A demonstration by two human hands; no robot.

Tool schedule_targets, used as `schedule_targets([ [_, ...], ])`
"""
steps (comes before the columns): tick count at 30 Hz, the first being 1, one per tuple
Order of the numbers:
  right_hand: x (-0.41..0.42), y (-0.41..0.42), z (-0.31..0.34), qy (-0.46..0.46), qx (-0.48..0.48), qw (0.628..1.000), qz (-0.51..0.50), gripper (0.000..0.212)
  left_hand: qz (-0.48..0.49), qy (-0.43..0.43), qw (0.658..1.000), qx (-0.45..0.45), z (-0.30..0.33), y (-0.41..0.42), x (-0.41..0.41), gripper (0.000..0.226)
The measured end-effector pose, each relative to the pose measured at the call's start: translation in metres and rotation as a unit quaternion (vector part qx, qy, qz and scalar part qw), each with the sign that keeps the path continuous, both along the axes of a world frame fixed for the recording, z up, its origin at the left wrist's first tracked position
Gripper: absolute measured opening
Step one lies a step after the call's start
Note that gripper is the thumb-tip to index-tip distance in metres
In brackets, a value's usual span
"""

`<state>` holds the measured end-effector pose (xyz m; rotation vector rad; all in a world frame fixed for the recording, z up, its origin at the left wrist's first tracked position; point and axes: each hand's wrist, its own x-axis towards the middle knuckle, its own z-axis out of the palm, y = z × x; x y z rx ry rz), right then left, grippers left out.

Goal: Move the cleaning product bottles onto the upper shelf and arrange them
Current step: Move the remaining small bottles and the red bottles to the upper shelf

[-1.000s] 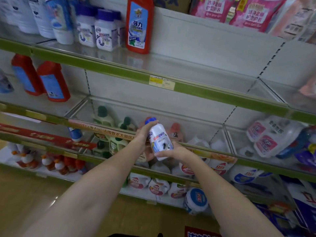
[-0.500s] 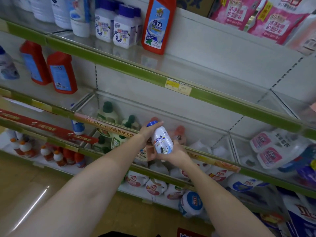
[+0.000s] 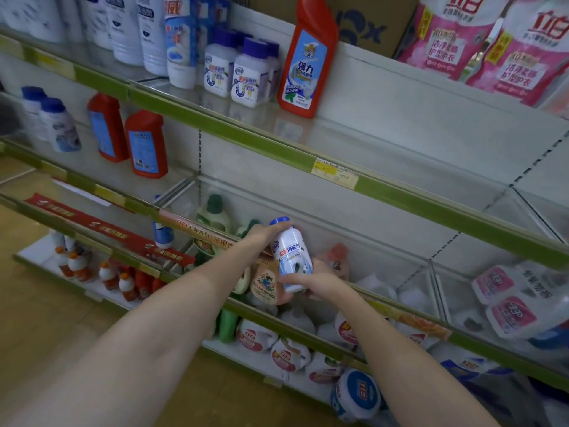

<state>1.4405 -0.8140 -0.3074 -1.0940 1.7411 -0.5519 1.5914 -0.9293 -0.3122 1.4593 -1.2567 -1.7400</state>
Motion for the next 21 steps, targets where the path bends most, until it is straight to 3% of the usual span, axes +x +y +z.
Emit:
schedule_targets([
  [3,0.011,-0.016,0.0,0.039,-0.029,0.998,0.037,0.071,-0.018,-0.023,0.996,-0.084,0.012,-0.006,0.025,0.071],
  [7,0.045,-0.032,0.017,0.031,-0.077,0.995,0.049,0.052,0.009,-0.064,0.981,-0.181,0.04,-0.016,0.061,0.056],
  [9,0.069,-0.046,0.029,0.022,-0.113,0.991,0.066,0.061,0.048,-0.067,0.971,-0.224,0.061,-0.019,0.081,0.051],
  [13,0.114,-0.073,0.066,-0.003,-0.191,0.977,0.092,0.066,0.135,-0.072,0.932,-0.329,0.116,-0.023,0.12,0.063],
  [15,0.13,-0.083,0.086,-0.028,-0.227,0.97,0.079,0.069,0.159,-0.073,0.912,-0.372,0.145,-0.024,0.132,0.057],
  [17,0.142,-0.094,0.104,-0.042,-0.261,0.962,0.068,0.073,0.17,-0.083,0.894,-0.405,0.173,-0.027,0.14,0.047],
  [21,0.152,-0.113,0.136,-0.031,-0.33,0.941,0.067,0.079,0.169,-0.103,0.864,-0.463,0.219,-0.029,0.141,0.055],
])
